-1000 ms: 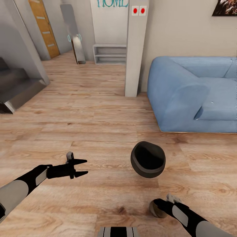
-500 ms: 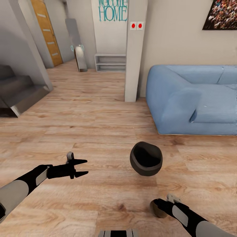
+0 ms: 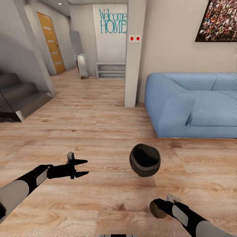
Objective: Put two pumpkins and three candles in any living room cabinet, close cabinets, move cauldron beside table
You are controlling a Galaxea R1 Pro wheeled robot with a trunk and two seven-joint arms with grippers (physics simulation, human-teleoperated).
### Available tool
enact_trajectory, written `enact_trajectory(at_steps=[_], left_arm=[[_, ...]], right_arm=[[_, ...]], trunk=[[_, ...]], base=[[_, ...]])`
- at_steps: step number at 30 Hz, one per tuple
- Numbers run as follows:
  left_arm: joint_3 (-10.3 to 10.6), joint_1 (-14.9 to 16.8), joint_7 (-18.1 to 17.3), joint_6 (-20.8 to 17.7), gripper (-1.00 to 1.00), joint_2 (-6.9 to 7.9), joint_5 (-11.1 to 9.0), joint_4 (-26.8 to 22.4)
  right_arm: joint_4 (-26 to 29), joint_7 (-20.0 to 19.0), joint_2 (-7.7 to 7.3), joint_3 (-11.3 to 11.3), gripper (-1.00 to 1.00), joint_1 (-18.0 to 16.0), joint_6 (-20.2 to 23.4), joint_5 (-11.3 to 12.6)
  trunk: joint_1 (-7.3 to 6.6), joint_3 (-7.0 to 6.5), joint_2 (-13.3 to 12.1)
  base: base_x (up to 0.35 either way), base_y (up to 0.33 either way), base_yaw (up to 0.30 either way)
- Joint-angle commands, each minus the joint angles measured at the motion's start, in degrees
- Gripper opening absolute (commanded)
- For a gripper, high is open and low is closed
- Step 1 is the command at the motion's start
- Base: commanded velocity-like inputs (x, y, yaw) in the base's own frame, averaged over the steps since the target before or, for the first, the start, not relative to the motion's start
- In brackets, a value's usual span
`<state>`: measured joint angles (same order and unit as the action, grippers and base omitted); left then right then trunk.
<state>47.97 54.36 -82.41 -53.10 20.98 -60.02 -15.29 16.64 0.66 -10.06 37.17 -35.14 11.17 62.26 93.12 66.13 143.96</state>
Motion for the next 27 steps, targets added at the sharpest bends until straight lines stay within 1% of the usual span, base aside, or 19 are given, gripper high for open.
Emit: enact_trajectory(at_steps=[1, 8, 11, 17, 20, 23, 27], left_arm=[[0.37, 0.05, -0.29, -0.60, 1.00, 0.03, -0.19, -0.01], [0.31, 0.05, -0.29, -0.60, 1.00, 0.19, -0.26, 0.00], [0.29, 0.05, -0.29, -0.60, 1.00, 0.22, -0.27, 0.00], [0.28, 0.05, -0.29, -0.60, 1.00, 0.35, -0.28, 0.00], [0.25, 0.05, -0.34, -0.60, 1.00, 0.50, -0.34, 0.04], [0.22, 0.05, -0.39, -0.56, 1.00, 1.02, -0.42, 0.12], [0.20, 0.05, -0.46, -0.52, 1.00, 1.56, -0.50, 0.27]], right_arm=[[0.09, 0.13, -0.05, 0.28, -1.00, -0.02, 0.22, 0.24], [0.45, 0.06, -0.05, 0.28, -1.00, -0.02, 0.58, 0.52], [0.48, 0.00, -0.05, 0.28, -1.00, -0.02, 1.84, 0.37], [0.64, -0.04, -0.05, 0.28, -1.00, -0.02, 2.41, 0.40], [0.66, -0.04, -0.05, 0.28, -1.00, -0.02, 2.44, 0.41], [0.67, -0.04, -0.05, 0.28, -1.00, -0.02, 2.45, 0.34], [0.67, -0.10, -0.05, 0.28, -1.00, -0.02, 2.45, 0.25]], trunk=[[-0.06, -0.18, 0.00], [-0.24, -1.73, -0.09], [-0.31, -2.39, -0.13], [-0.47, -3.72, -0.21], [-0.47, -3.72, -0.21], [-0.47, -3.72, -0.21], [-0.47, -3.72, -0.21]], base=[[-0.267, 0.000, 0.000], [-0.314, 0.005, -0.012], [-0.329, 0.084, -0.192], [-0.297, 0.142, -0.268], [-0.086, 0.048, -0.277], [-0.065, 0.032, -0.278], [-0.207, 0.078, -0.278]])
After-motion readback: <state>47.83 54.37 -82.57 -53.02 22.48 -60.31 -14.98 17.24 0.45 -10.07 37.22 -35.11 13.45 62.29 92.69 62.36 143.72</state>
